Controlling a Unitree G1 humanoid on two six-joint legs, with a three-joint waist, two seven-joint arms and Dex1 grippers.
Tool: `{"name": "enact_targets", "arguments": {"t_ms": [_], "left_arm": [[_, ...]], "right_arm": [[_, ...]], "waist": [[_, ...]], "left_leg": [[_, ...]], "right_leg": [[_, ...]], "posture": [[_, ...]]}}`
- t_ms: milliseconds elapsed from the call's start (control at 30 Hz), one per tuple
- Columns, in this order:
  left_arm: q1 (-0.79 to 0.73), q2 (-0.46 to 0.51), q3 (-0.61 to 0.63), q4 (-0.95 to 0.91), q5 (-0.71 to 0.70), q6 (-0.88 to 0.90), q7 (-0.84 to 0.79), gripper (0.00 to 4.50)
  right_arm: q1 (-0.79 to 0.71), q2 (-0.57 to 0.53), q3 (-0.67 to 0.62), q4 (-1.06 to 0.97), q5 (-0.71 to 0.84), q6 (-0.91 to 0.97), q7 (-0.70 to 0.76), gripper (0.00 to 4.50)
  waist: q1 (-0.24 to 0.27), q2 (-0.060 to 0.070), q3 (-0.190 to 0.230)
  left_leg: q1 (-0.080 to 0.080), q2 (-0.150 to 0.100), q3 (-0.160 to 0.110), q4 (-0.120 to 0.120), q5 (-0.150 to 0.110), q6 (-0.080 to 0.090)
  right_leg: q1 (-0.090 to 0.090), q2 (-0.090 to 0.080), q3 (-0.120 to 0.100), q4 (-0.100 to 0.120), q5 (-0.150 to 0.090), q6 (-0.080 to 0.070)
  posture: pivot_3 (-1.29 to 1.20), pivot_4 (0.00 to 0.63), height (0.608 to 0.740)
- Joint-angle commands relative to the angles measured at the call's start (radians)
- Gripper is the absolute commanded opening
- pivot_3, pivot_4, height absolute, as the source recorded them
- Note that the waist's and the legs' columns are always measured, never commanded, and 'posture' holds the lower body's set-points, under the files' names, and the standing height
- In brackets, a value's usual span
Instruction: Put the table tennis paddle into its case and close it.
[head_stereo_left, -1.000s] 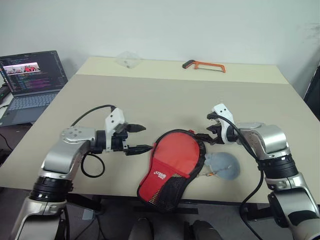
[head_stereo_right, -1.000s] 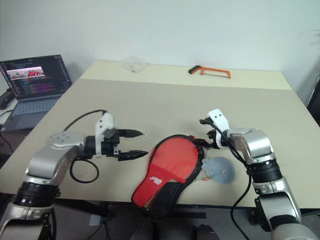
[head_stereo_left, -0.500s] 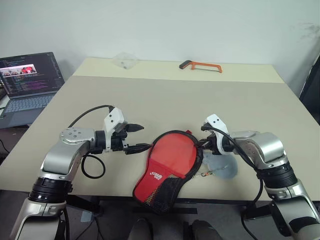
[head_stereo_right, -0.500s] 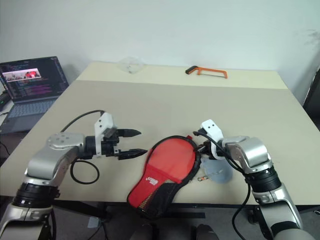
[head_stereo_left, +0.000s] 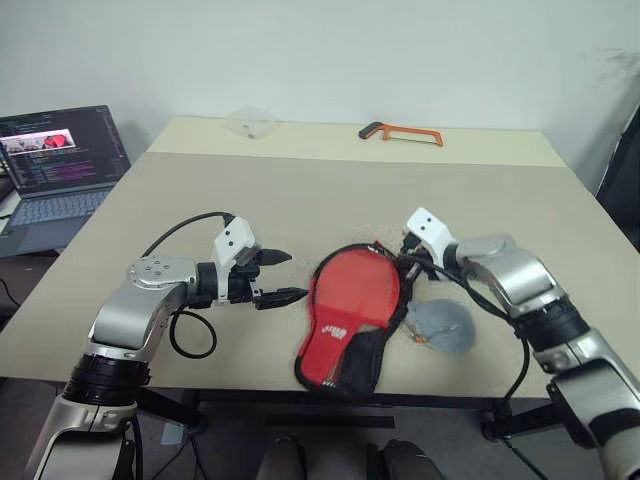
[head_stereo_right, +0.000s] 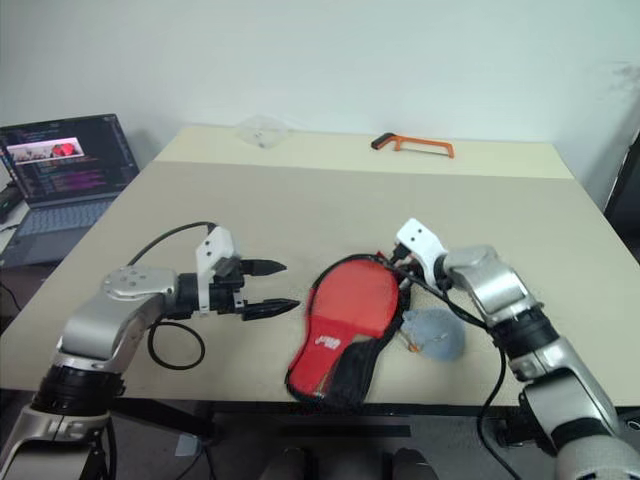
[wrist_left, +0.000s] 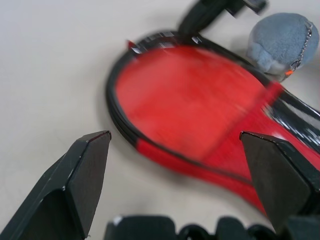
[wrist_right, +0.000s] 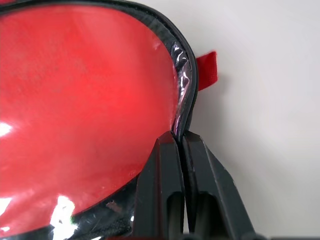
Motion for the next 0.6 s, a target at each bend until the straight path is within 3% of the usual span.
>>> {"name": "enact_targets", "arguments": {"t_ms": [33,333,600], "left_arm": [[-0.024,-0.001,0.006,-0.028,-0.001,-0.009,0.009,4.5],[-0.02,-0.011,0.001,-0.04,0.0,-0.006,0.023,4.5],[0.001,-0.018,0.0,-0.071,-0.01,0.006,0.035,4.5]], "right_arm": [[-0.1,0.013,0.015,0.162,-0.088,-0.188,0.033,0.04],[-0.191,0.124,0.094,0.487,-0.246,-0.647,0.148,0.04],[-0.231,0.221,0.077,0.611,-0.306,-0.8,0.144,0.04]], "waist": [[0.0,0.0,0.0],[-0.002,0.0,0.0],[-0.029,0.0,0.0]], "left_leg": [[0.0,0.0,0.0,0.0,0.0,0.0],[0.0,0.0,0.0,-0.002,0.0,0.0],[0.001,0.0,0.0,-0.002,0.0,0.0]], "right_leg": [[0.0,0.0,0.0,0.0,0.0,0.0],[0.0,0.0,0.0,0.0,0.0,-0.001],[0.0,0.0,0.0,0.001,0.0,-0.001]], "posture": [[0.0,0.15,0.74],[0.0,0.15,0.74],[0.0,0.15,0.74]]}}
